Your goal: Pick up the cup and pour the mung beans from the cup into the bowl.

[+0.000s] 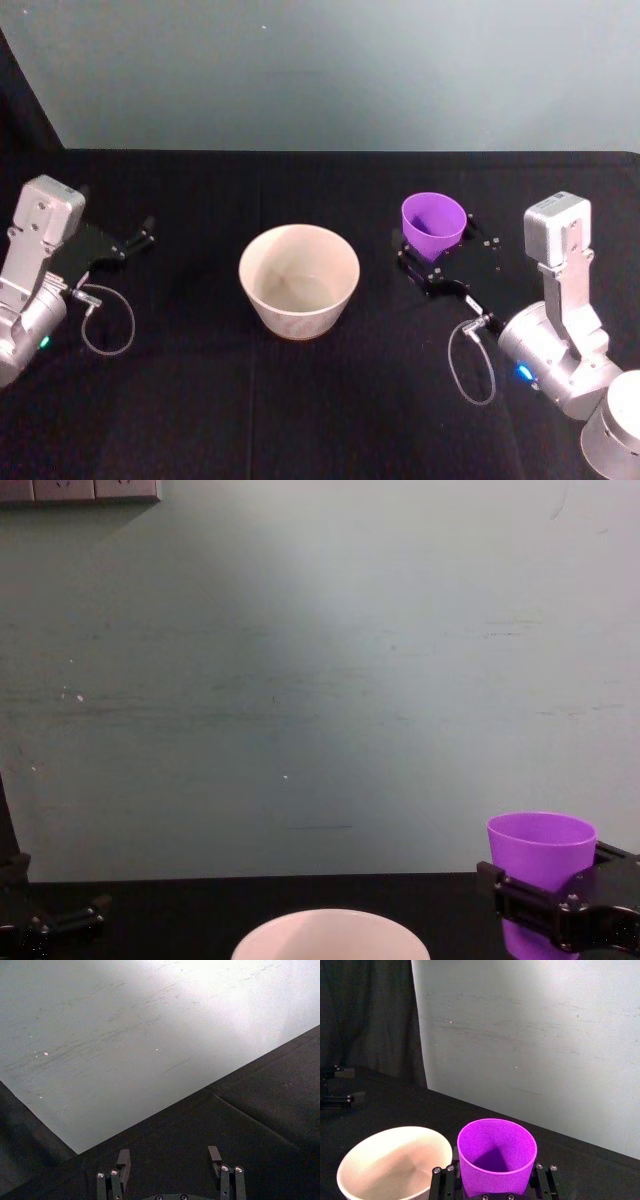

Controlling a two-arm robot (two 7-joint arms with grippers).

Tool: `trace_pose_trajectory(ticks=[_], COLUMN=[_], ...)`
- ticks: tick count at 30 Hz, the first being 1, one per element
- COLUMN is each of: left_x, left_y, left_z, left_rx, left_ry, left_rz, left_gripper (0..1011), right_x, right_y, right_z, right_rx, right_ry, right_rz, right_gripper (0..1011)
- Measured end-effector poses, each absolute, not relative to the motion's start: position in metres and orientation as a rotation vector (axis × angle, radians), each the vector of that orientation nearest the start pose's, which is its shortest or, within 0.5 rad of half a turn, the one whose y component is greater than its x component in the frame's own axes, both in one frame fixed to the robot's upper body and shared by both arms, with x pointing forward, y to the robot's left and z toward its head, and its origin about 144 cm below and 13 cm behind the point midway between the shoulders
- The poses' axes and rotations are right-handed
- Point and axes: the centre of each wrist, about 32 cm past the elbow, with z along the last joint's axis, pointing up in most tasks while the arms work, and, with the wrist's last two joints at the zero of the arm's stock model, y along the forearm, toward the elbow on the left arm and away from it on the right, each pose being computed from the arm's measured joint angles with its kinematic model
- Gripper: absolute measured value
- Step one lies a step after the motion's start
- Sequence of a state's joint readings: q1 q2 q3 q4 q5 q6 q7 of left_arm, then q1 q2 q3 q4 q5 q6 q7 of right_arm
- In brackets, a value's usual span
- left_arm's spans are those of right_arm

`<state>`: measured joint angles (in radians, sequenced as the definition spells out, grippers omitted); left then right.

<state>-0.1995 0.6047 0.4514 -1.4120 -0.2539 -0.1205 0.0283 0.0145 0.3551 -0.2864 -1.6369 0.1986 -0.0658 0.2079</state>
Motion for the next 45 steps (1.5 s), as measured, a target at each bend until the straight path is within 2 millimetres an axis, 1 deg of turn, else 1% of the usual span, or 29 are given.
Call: trace_pose_trajectory(ticks=[45], left_x=[0.4886], left_y=[0.3097], left_z=[1.1398], left_rx=[0.304], left_ry=[-0.285], left_rz=[1.248], left_gripper=[1000], right_x=[0.4501], right_y=[-0.2368], right_z=[1.1535], right_rx=[-0.07], right_ry=[-0.143], right_rz=[-1.063], right_gripper=[731])
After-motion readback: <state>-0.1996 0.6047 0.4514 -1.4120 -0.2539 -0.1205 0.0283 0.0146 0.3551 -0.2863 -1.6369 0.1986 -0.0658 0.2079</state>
